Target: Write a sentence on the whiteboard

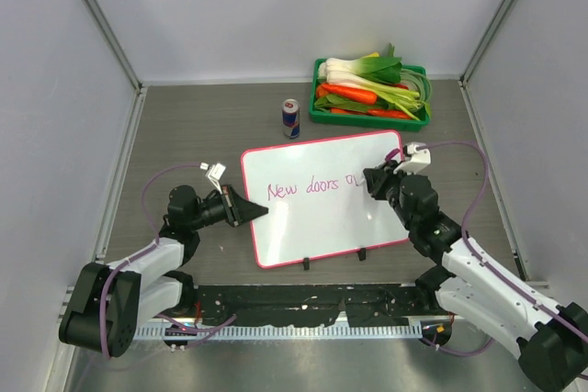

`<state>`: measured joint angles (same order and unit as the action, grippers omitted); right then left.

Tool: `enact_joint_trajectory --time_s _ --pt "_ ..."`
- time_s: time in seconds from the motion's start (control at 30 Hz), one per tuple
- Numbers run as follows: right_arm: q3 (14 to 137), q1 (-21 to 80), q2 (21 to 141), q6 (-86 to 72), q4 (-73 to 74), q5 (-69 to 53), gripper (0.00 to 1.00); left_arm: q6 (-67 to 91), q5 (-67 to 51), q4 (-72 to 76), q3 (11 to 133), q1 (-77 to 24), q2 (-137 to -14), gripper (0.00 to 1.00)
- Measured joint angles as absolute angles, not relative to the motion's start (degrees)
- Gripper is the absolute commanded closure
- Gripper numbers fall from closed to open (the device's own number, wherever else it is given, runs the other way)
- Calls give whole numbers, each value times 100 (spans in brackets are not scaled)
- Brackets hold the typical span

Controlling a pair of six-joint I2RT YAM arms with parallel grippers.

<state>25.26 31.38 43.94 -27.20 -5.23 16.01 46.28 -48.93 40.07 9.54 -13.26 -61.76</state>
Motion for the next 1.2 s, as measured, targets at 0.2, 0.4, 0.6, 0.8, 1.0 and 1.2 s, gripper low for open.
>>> enact_joint_trajectory --time_s 0.2,0.4,0.6,0.8,1.0,1.2 --pt "2405 3138 4215 -2762 -392 1476 98 4628 -4893 4007 954 -1326 -6176 100" --pt "2314 3138 4056 -2834 -261 1374 98 4626 -4893 4007 954 -1326 -6176 100" --pt "2349 3138 4010 -2842 -126 1337 99 4626 -4895 4010 954 -1326 -6176 100" --pt "2641 3138 4091 -2810 -161 1310 99 4624 -4899 4010 954 -1328 -6176 100" --pt "2908 3138 4497 -2716 -434 1448 99 4624 -4901 4010 954 -1326 -6176 100" --pt "2950 3138 4893 -2685 -558 1588 99 4624 -4899 4005 954 -1326 -6176 100"
